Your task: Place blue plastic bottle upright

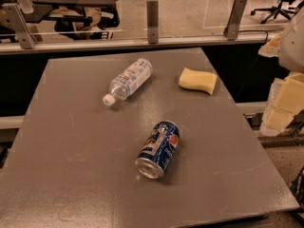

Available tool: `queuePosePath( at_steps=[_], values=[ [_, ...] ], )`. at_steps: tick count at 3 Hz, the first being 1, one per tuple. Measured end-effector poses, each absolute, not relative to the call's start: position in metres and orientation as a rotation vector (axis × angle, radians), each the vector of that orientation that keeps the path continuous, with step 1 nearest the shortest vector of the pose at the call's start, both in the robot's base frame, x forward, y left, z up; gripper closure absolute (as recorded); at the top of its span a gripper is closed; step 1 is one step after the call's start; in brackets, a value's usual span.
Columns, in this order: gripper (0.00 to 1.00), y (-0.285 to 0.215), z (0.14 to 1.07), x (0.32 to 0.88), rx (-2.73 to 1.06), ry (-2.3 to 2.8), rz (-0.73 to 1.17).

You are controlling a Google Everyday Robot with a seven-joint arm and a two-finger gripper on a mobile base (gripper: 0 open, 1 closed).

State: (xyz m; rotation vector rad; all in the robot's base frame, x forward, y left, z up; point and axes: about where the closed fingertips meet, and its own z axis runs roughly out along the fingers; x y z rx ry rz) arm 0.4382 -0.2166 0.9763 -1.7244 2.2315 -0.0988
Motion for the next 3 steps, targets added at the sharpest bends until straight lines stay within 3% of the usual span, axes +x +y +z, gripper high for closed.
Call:
queuePosePath(
  at_steps=[2,3],
  values=[
    [0.0,-0.202,0.977,0.45,-1.754,2.185,-0.071],
    [0.0,-0.16,0.975,0.485,-1.836,2.059,-0.031]
  ],
)
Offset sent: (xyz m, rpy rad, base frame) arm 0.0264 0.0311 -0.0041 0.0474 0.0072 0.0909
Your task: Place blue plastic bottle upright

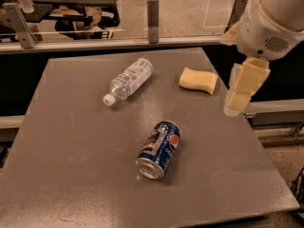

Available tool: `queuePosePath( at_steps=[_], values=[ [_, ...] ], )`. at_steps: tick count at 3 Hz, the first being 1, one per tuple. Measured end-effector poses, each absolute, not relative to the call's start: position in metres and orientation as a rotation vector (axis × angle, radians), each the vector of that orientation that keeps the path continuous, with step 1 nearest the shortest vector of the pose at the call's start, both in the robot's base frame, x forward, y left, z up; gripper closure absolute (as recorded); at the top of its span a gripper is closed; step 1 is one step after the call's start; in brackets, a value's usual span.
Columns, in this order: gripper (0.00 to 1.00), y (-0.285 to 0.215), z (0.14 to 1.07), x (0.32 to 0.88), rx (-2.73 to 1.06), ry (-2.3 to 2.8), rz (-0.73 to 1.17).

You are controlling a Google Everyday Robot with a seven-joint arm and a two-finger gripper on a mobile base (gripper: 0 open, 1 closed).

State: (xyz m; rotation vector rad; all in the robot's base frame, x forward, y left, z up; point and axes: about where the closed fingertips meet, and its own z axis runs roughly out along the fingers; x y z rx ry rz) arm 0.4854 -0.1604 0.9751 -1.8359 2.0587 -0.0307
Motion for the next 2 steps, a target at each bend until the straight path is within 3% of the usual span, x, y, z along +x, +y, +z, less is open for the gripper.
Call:
queuePosePath(
  at_steps=[2],
  values=[
    [0.0,-0.06,0.958,0.573,-2.01,1.777,0.119]
  ],
)
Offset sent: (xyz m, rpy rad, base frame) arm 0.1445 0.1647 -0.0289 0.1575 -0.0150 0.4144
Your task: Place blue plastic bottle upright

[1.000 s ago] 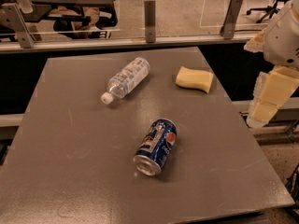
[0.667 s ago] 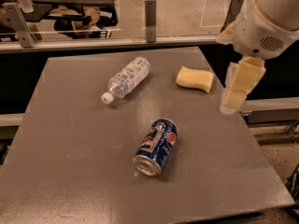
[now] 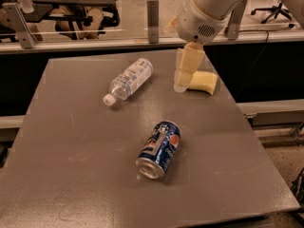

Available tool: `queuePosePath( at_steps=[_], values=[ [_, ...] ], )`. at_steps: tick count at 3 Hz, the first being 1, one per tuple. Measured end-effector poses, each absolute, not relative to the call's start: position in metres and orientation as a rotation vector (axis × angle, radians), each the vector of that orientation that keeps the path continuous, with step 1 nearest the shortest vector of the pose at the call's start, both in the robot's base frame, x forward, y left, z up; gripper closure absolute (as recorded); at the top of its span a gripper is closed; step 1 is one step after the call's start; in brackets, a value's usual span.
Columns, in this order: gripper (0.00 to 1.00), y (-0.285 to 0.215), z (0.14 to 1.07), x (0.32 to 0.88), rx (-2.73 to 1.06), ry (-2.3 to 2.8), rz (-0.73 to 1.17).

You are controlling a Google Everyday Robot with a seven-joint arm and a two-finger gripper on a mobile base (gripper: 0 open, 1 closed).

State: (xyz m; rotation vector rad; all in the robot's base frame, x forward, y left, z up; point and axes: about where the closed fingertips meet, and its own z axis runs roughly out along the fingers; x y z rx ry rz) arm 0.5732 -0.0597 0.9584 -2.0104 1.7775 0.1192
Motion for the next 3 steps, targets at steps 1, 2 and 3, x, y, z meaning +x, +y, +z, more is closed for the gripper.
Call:
queuePosePath(
  at_steps=[1,2,3],
  values=[
    [0.0,-0.012,0.942,0.608,-2.106,1.644,0.185],
    [0.0,0.041,0.923,0.629,-2.246,1.479,0.23],
    [0.0,0.063,0.907,0.635,-2.366,1.375,0.207]
  ],
)
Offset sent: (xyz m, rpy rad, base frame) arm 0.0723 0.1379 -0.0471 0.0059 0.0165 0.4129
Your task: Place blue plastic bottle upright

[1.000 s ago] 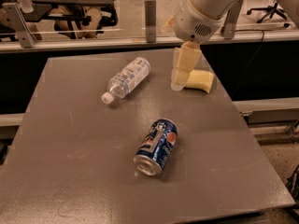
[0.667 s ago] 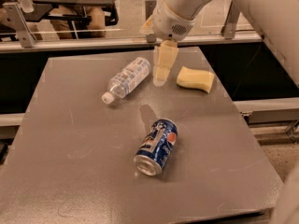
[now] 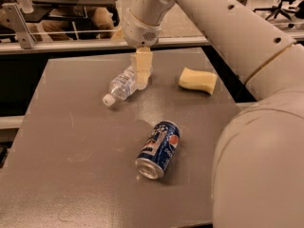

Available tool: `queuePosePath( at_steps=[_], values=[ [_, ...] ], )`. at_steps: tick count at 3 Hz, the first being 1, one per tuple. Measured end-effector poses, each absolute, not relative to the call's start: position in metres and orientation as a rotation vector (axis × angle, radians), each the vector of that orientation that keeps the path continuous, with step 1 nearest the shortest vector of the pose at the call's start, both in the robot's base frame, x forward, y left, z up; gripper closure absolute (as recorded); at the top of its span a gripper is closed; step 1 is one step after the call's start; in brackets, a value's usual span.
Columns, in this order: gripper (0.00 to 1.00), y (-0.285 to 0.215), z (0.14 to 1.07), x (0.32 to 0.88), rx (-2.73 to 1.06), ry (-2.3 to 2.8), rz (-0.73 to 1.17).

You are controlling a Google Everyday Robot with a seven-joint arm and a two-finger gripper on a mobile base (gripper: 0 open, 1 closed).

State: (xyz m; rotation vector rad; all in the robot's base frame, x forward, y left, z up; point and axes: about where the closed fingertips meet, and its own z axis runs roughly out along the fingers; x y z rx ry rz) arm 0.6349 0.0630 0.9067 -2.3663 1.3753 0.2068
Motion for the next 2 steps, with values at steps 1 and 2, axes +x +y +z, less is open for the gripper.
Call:
queuePosePath(
  at_steps=[1,2],
  values=[
    [0.0,0.071,0.888,0.637,-2.492,1.284,0.141],
    [0.0,0.071,0.866,0.637,-2.639,1.171,0.059]
  ],
)
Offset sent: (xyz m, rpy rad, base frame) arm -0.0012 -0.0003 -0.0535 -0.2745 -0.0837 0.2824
